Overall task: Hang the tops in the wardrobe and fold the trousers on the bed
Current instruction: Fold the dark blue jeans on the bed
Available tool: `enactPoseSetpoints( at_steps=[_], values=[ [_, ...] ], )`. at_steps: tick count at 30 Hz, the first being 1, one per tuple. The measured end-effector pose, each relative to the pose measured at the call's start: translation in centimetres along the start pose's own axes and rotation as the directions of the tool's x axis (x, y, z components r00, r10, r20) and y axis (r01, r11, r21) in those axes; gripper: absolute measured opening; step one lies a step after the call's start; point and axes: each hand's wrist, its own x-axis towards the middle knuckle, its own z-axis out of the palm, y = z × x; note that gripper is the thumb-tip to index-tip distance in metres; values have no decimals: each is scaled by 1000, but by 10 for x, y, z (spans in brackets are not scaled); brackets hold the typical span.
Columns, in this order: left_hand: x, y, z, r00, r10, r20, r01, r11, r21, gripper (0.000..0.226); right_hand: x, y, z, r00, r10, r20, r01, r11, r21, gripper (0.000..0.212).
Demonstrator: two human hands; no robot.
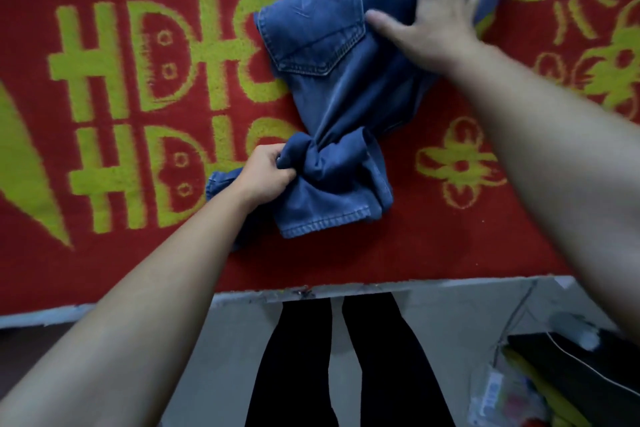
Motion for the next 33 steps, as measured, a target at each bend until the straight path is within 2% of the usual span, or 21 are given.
enactPoseSetpoints(
  at_steps=[1, 3, 4, 6, 7, 8, 10, 12, 14, 15, 17, 18, 20, 22, 23, 24, 26, 28, 29, 31, 33],
  values=[
    [-3, -1, -2, 1000, -30, -6, 29, 998, -48, 9, 2, -3, 5, 994, -37, 107, 44, 997, -63, 99],
    [-13, 5, -6, 994, -107, 7, 105, 957, -270, 3, -6, -4, 16, 981, -45, 188, 66, 992, -106, 85],
    [-13, 10, -8, 988, -154, 19, 147, 888, -436, 14, -16, -1, 20, 983, -44, 180, 63, 993, -103, 77],
    [-7, 22, -16, 962, -269, 46, 208, 614, -762, 48, -47, 10, 27, 985, -84, 149, 104, 986, -127, 66],
    [0, 26, -22, 949, -315, 35, 197, 500, -843, 64, -67, 16, 31, 982, -133, 138, 153, 976, -152, 63],
    [9, 30, -27, 937, -349, 12, 179, 451, -874, 75, -88, 23, 36, 974, -186, 130, 206, 964, -166, 63],
    [24, 41, -29, 936, -352, -21, 158, 470, -868, 87, -125, 35, 43, 954, -231, 189, 256, 959, -122, 66],
    [32, 59, -24, 940, -340, -25, 195, 596, -779, 89, -146, 42, 46, 940, -199, 277, 220, 974, -48, 68],
    [40, 84, -21, 947, -321, -3, 250, 744, -619, 92, -154, 44, 45, 936, -215, 278, 236, 971, -45, 67],
    [44, 98, -21, 954, -298, 7, 254, 800, -543, 101, -156, 43, 42, 931, -241, 275, 265, 963, -56, 67],
    [52, 120, -21, 969, -247, 1, 215, 844, -492, 116, -156, 41, 34, 905, -315, 285, 350, 933, -82, 64],
    [56, 128, -18, 976, -220, -3, 188, 844, -502, 115, -154, 40, 29, 883, -364, 296, 406, 909, -92, 61],
    [58, 145, -9, 989, -139, -43, 96, 844, -527, 99, -145, 36, 15, 832, -471, 292, 526, 837, -151, 50],
    [61, 149, 0, 991, -30, -133, -43, 857, -513, 52, -131, 35, 3, 788, -572, 229, 615, 749, -245, 44],
    [62, 146, 2, 987, 1, -160, -84, 856, -510, 35, -122, 34, -3, 791, -590, 162, 610, 739, -285, 43],
    [61, 138, 2, 984, 19, -175, -104, 866, -490, 28, -111, 33, -8, 814, -577, 69, 568, 763, -310, 42],
    [54, 118, -1, 978, 22, -206, -96, 928, -359, 23, -82, 34, -16, 901, -428, -73, 383, 864, -327, 39],
    [47, 93, -3, 983, -7, -184, -38, 969, -243, 26, -51, 38, -20, 981, -194, -11, 178, 918, -353, 45],
    [44, 81, -3, 988, -29, -153, -6, 975, -222, 26, -37, 41, -21, 995, -72, 72, 92, 936, -339, 59],
    [40, 67, -4, 990, -83, -110, 59, 977, -205, 33, -18, 45, -21, 957, 166, 237, -118, 971, -206, 96],
    [37, 61, -8, 990, -102, -103, 77, 972, -222, 39, -13, 50, -14, 865, 329, 378, -312, 944, -108, 116]
  ],
)
